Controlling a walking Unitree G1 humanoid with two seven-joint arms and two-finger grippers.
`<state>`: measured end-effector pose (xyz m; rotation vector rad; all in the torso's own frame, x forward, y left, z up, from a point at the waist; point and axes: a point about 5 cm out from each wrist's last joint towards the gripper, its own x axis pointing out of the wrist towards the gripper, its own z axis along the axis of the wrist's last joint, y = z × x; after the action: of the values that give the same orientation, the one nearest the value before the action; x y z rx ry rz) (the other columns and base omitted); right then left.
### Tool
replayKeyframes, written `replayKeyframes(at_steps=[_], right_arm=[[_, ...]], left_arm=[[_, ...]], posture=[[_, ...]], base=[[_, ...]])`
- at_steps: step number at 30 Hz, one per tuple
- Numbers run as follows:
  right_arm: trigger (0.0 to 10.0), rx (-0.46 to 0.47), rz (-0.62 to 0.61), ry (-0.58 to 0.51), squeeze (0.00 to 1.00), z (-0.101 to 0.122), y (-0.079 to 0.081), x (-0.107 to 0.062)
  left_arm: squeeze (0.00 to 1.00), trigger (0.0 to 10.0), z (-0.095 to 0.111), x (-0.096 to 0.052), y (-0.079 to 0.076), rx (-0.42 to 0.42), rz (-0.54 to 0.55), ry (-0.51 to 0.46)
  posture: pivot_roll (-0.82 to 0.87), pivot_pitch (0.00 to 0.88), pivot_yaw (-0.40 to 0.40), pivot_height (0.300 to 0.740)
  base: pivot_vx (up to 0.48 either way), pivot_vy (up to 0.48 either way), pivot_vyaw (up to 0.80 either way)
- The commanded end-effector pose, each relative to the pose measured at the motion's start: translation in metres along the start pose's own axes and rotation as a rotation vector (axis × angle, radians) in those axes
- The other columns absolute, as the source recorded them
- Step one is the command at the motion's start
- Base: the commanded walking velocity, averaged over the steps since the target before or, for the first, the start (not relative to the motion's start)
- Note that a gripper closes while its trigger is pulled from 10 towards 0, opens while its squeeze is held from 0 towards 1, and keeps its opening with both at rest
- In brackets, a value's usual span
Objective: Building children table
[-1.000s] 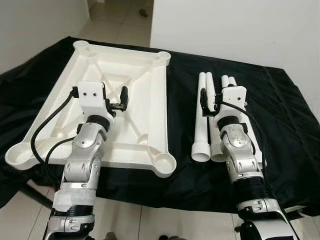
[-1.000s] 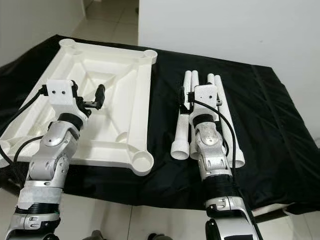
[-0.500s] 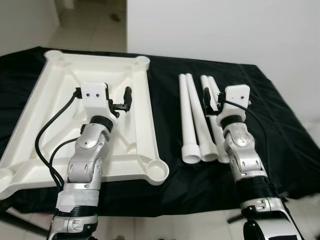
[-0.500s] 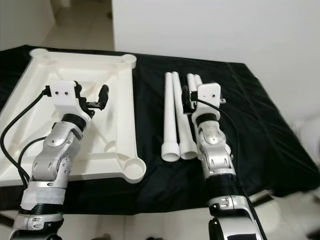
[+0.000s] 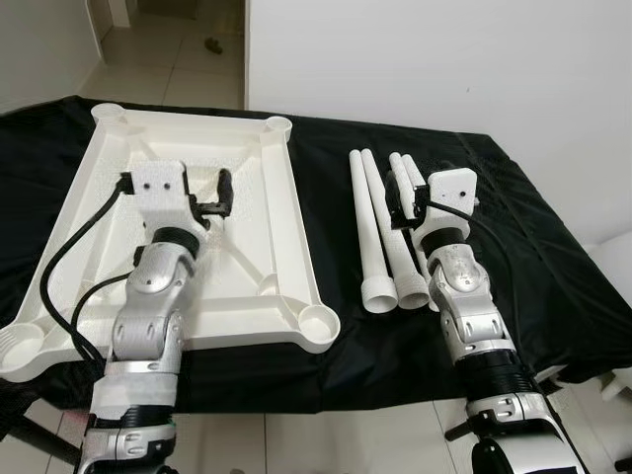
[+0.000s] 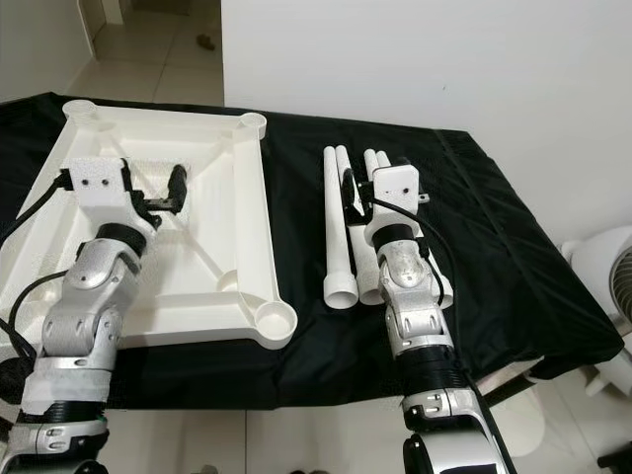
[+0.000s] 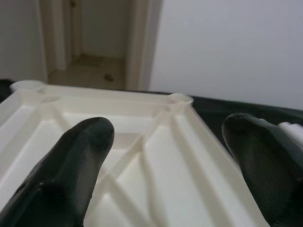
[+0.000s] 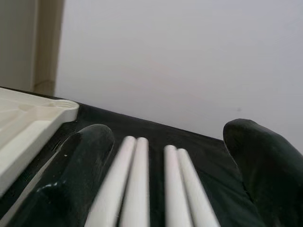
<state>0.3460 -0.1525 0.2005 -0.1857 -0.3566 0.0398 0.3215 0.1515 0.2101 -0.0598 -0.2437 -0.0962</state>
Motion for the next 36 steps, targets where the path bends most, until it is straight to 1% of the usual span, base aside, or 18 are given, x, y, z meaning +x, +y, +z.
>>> replayKeyframes(at_steps=[1, 9, 17, 30, 36], right_arm=[[10.0, -0.005, -0.01, 0.009, 0.0, -0.0027, -0.003, -0.0006], [10.0, -0.004, -0.016, 0.01, 0.0, -0.0032, -0.0031, -0.0002], [10.0, -0.005, -0.016, 0.011, 0.0, -0.0037, -0.0028, -0.0009], [10.0, -0.01, -0.017, 0.014, 0.0, -0.0044, -0.0029, -0.0015], [10.0, -0.012, -0.021, 0.015, 0.0, -0.0044, -0.0033, -0.0021]], left_arm=[[0.0, 10.0, 0.0012, 0.0011, -0.0072, 0.011, -0.04, -0.013], [0.0, 10.0, 0.0017, 0.0019, -0.0058, 0.025, -0.046, -0.016], [0.0, 10.0, 0.0009, 0.0017, -0.0051, 0.025, -0.044, -0.012], [0.0, 10.0, 0.0011, 0.0019, -0.004, 0.015, -0.034, -0.022], [0.0, 10.0, -0.0003, 0.0017, -0.0025, 0.02, -0.029, -0.008]], posture=[[0.17, 0.0, -0.074, 0.74], [0.17, 0.0, -0.071, 0.74], [0.17, 0.0, -0.07, 0.74], [0.17, 0.0, -0.067, 0.74], [0.17, 0.0, -0.066, 0.74]], base=[[0.0, 0.0, 0.0], [0.0, 0.0, 0.0], [0.0, -0.21, 0.0], [0.0, 0.0, 0.0], [0.0, 0.0, 0.0]])
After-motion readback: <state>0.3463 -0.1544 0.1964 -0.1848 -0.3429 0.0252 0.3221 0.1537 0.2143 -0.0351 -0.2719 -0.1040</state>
